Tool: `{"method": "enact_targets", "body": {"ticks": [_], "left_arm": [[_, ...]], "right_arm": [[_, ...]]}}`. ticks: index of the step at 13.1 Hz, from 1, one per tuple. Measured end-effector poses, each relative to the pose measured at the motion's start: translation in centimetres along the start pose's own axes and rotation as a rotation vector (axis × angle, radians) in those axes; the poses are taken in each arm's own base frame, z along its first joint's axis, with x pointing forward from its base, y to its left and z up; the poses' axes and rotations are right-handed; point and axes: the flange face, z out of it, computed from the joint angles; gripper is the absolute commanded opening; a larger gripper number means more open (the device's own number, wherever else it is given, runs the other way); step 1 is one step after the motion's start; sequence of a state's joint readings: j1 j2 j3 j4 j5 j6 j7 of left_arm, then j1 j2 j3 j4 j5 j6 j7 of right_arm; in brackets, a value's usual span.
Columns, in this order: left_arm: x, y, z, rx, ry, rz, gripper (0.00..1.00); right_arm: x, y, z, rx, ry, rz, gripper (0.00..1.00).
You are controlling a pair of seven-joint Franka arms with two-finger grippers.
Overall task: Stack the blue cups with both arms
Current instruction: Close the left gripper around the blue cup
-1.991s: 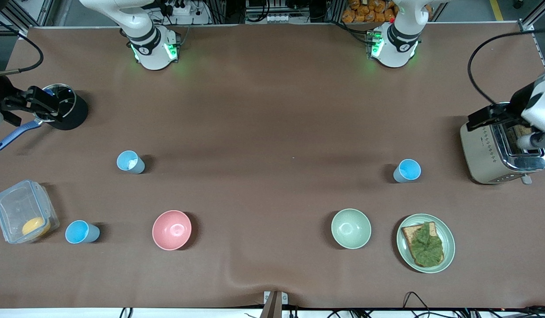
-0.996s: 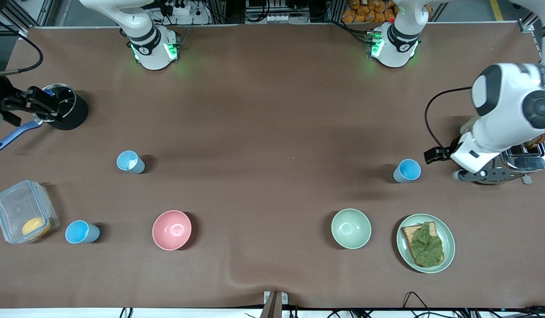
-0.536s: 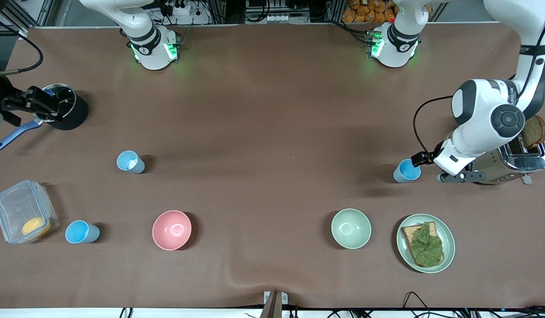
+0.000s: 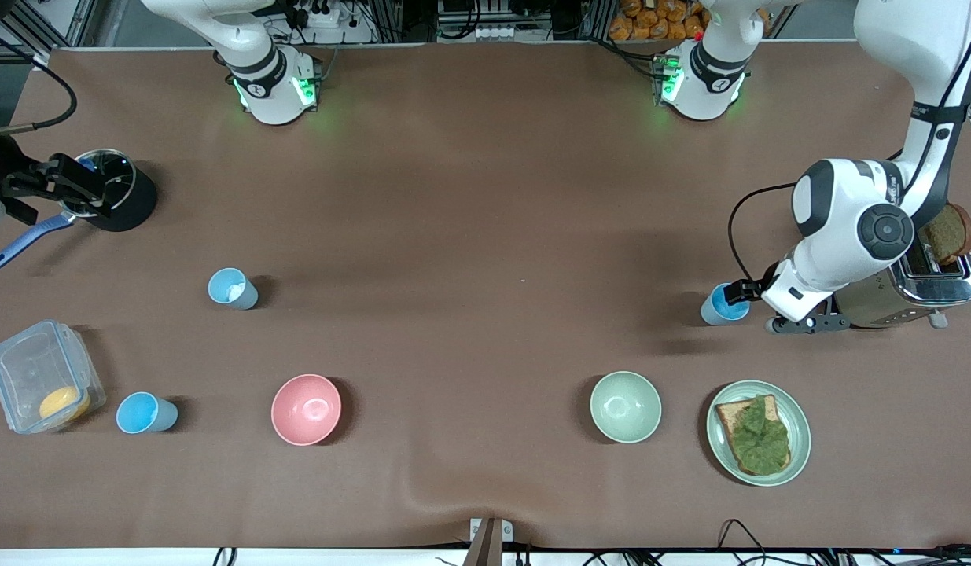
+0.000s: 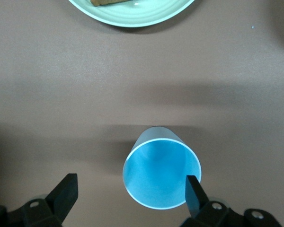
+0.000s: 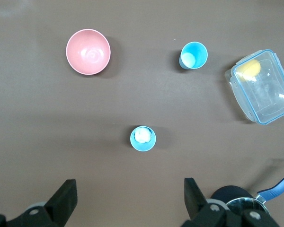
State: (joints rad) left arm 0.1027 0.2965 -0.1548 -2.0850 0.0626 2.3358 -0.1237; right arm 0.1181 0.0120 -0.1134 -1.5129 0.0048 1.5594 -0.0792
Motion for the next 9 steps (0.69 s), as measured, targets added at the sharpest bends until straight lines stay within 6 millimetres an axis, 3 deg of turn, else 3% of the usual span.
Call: {"method": "enact_targets", "body": {"ticks": [4, 9], "left_arm": [[0.0, -0.5, 0.2, 0.0, -0.004, -0.008, 1.0], [-0.4, -1.3, 2.0, -0.001, -0.039, -0.021, 1.0]], "right_arm": [[0.0, 0.0, 0.0, 0.0, 0.0, 0.0, 1.0], [0.0, 0.0, 0.0, 0.0, 0.0, 0.0, 1.0]]}}
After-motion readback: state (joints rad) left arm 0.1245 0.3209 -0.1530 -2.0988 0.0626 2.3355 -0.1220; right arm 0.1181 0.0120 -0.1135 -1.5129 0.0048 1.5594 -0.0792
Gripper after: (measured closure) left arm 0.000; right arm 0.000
